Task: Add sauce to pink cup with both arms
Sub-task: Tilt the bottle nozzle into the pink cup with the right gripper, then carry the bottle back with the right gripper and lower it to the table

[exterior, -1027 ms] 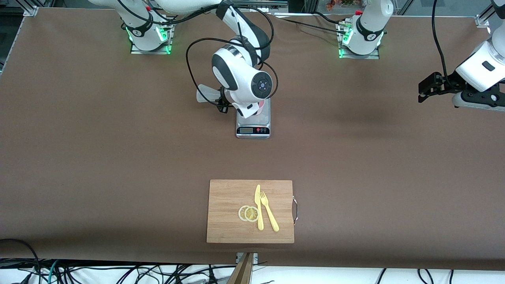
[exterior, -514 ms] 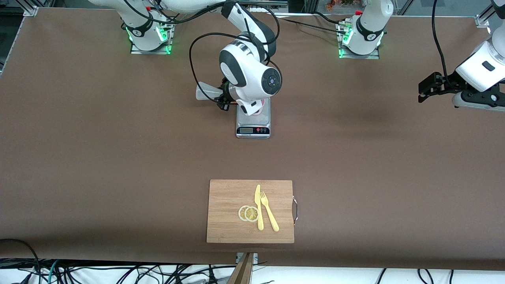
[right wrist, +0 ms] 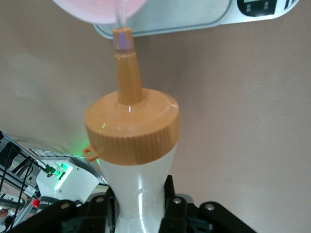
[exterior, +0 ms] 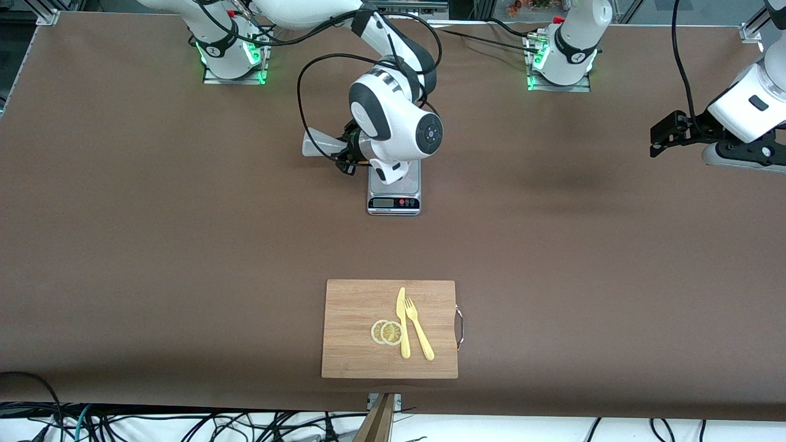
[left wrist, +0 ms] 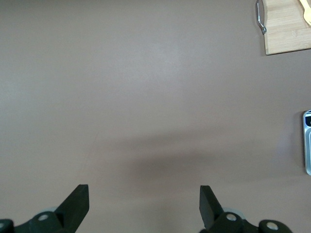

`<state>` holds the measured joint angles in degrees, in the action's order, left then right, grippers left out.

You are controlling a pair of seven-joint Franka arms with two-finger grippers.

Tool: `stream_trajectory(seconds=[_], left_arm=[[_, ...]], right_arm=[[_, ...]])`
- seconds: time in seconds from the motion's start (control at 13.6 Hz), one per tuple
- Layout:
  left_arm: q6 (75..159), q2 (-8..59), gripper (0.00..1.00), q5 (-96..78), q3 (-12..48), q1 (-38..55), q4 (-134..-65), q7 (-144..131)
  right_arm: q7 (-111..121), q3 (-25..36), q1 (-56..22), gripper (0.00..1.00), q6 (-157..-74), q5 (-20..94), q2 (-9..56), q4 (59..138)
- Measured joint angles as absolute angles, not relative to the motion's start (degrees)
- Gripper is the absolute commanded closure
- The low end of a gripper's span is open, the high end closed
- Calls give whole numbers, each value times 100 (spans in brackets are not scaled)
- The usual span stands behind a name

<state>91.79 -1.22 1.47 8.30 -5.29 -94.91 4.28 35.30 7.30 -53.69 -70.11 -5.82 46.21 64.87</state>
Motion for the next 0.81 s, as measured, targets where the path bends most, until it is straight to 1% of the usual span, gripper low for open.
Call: stream_trajectory(seconds=[0.22, 0.37, 0.66, 0.81], left_arm=[[9114, -122, 0, 147, 839, -529, -9462, 394], [9108, -122, 0, 147, 840, -527, -9418, 391], [9078, -122, 0, 146, 947, -502, -9333, 381], [9063, -122, 0, 146, 951, -502, -9319, 379]], right_arm=[[3500, 825, -5484, 72, -6908, -588, 4747, 6289], [3459, 843, -5513, 68, -6901, -588, 4754, 6260], [3450, 862, -5507, 67, -6901, -581, 4753, 6200], [3450, 920, -5460, 67, -6901, -403, 4742, 6143]])
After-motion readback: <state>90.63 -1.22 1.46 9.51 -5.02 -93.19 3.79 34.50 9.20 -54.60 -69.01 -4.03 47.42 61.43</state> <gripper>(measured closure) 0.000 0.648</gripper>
